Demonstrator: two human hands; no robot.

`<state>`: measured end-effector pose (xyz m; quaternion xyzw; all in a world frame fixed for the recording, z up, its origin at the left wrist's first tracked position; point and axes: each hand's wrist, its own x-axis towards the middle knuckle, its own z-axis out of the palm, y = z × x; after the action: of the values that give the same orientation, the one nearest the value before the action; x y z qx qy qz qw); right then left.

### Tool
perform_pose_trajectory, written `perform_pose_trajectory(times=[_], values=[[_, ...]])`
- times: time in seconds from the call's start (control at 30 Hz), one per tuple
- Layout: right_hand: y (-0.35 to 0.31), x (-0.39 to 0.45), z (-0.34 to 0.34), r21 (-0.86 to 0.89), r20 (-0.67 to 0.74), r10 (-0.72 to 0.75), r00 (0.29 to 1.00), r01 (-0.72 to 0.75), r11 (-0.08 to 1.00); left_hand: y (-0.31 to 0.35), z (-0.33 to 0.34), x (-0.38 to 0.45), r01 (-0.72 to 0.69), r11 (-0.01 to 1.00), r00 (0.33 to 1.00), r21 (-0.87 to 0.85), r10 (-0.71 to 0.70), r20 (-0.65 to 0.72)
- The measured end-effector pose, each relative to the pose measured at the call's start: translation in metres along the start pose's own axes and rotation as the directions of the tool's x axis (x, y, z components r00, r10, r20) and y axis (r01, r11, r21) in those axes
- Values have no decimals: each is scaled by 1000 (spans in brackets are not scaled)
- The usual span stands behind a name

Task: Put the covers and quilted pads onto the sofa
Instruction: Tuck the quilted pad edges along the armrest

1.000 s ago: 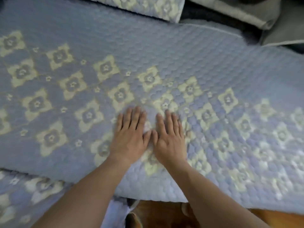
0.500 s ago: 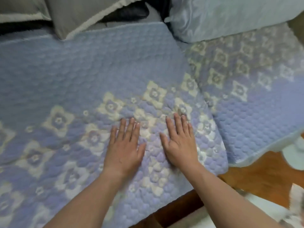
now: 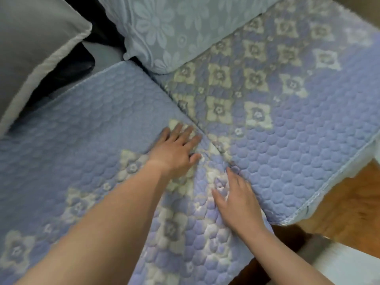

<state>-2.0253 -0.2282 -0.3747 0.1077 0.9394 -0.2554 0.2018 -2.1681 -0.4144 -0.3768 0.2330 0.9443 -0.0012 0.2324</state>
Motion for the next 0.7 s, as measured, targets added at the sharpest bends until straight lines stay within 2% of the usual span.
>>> perform_pose_trajectory(times=[0.13, 0.27, 0.37, 0.47, 0.57, 0.7], values=[[-11, 15, -10, 65, 110, 50, 993, -58, 996, -20, -25, 30, -152, 983, 981, 103, 137, 139], [-11, 31, -13, 37, 222, 131, 966, -142, 989, -32, -39, 46, -209, 977, 974, 52, 203, 101], [-10, 34, -16, -18, 243, 194, 950, -196, 980, -48, -46, 64, -283, 944, 958, 167, 272, 88], [-14, 35, -16, -81, 220, 242, 945, -229, 970, -64, -50, 77, -283, 937, 957, 203, 264, 116], [-18, 37, -8, -76, 123, 255, 959, -247, 966, -68, -55, 95, -334, 907, 943, 257, 321, 89], [-26, 28, 18, 75, -181, 218, 959, -208, 975, -74, -56, 113, -512, 812, 856, 280, 509, 92]])
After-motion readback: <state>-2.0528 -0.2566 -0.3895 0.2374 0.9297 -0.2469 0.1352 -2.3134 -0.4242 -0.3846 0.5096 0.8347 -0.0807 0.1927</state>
